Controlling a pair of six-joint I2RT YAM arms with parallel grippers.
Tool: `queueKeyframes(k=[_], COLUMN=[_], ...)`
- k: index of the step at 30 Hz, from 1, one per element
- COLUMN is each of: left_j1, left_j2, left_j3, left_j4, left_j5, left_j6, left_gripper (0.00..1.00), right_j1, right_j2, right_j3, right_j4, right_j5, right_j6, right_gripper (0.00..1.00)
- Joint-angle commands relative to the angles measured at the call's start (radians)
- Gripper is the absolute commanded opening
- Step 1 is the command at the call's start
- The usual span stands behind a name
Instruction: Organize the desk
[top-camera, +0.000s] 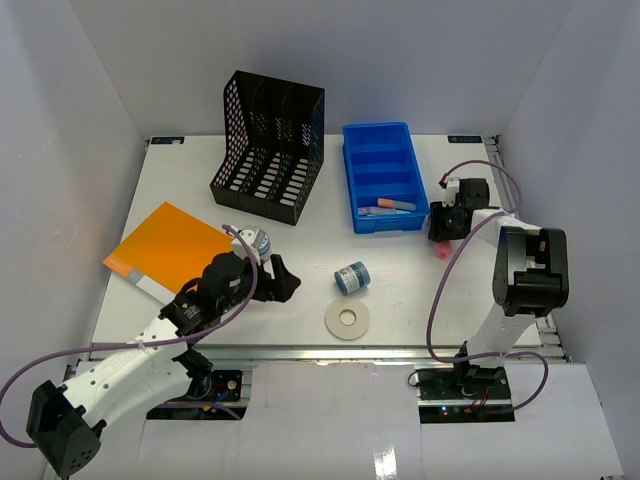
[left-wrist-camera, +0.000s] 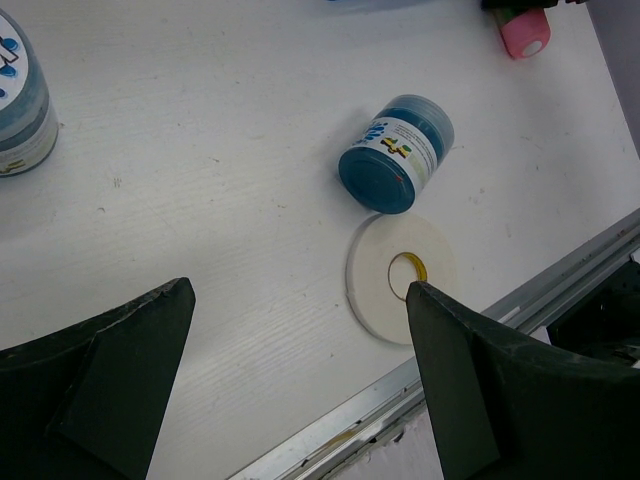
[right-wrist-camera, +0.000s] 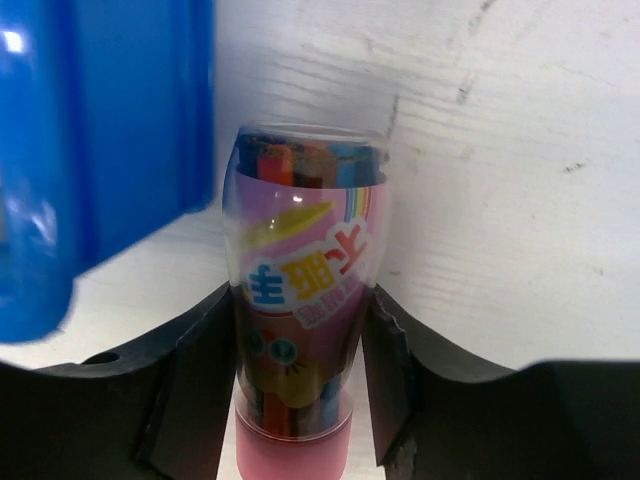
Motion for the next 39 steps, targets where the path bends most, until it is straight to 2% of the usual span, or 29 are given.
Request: queueKeyframes(k=[1,5,8,12,15,19,22,26,33,39], left_j1=[0.003,0.003,0.003,0.003,0.003,0.003,0.003,0.003,0.003,0.003], left_j2=[0.006,0.041,0.079,0.141,0.196,0.235,0.231,0.19,0.139,0.115], left_j3=[0.001,-0.01,-0.015,-0.003,0.024,0.073,0.077,0.041,-0.008,-0.044], left_j4=[0.051,0.086,0.114,0.148,0.162,0.172,0.185,0.22,0.224,0.276], left_j5=[0.062,0.09,0.103,0.123,0.149,0.191,0.195,0.194,0.171,0.169], left_j6=[-0.009,-0.016,-0.016,-0.015,-0.006,0.031,0.051,0.073,0.092,0.088], left_gripper=[0.98,0.98,0.98,0.98,0.98,0.98,0.98,0.98,0.98,0.98], right_j1=[-0.059,-0.089,-0.082,-0.042,0.018,0.129,0.194,0.227,0.234,0.245], right_j2=[-0.082,-0.256,-0.358,-0.392,-0.331,-0.126,0.035,0.193,0.327,0.389], right_j3=[-0.029,-0.034,-0.019,0.068,0.205,0.449,0.661,0.841,0.872,0.91], right_j4=[-0.036,-0.036,-0.033,-0.034,-0.093,-0.343,-0.433,-0.504,-0.493,-0.472], right_j5=[-0.011,0.013,-0.035,-0.094,-0.222,-0.377,-0.366,-0.355,-0.351,-0.339], right_j6=[-0.017,-0.115,-0.231,-0.359,-0.504,-0.784,-0.872,-0.964,-1.153,-1.203], right_gripper=[0.09,0.08,0.08,0.08,0.08,0.08,0.08,0.08,0.12,0.19])
